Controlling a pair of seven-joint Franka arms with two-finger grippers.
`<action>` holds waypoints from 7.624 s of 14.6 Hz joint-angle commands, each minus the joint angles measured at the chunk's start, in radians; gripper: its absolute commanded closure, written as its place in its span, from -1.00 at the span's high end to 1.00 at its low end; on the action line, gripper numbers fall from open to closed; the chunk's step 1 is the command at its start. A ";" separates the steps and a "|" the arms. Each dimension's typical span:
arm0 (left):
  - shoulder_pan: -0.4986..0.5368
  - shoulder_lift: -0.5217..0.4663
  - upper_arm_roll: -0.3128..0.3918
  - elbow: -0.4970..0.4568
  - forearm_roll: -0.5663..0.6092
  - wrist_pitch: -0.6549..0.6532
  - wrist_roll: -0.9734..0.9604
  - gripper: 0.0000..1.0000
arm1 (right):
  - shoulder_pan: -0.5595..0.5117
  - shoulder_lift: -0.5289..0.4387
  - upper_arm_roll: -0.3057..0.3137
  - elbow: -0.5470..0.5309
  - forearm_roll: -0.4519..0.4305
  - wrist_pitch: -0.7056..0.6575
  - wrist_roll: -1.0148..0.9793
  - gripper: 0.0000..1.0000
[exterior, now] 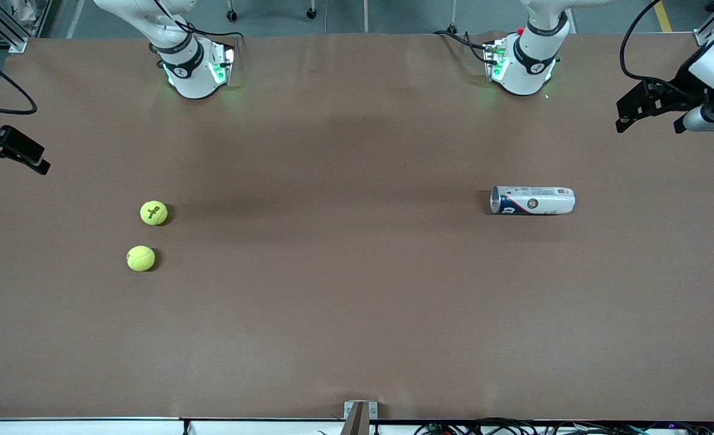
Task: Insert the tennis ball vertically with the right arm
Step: 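Reach the left gripper down to the white tennis-ball can, then grasp the can with the left gripper while the right gripper reaches the balls, then lift the can upright with the left gripper while the right gripper grasps a ball, then carry the Roland Garros ball with the right gripper over the can opening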
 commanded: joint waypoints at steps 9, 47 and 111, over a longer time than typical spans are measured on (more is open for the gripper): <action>0.000 -0.011 0.001 -0.070 0.003 0.017 -0.116 1.00 | -0.005 -0.018 0.003 -0.012 0.003 0.001 0.002 1.00; -0.043 0.496 -0.150 -0.679 0.764 0.721 -2.258 0.97 | -0.027 0.461 -0.001 -0.080 0.007 0.330 -0.032 1.00; -0.339 0.958 -0.361 0.091 -0.818 1.008 -1.287 0.50 | 0.521 0.430 0.012 0.091 0.297 0.180 0.862 -0.20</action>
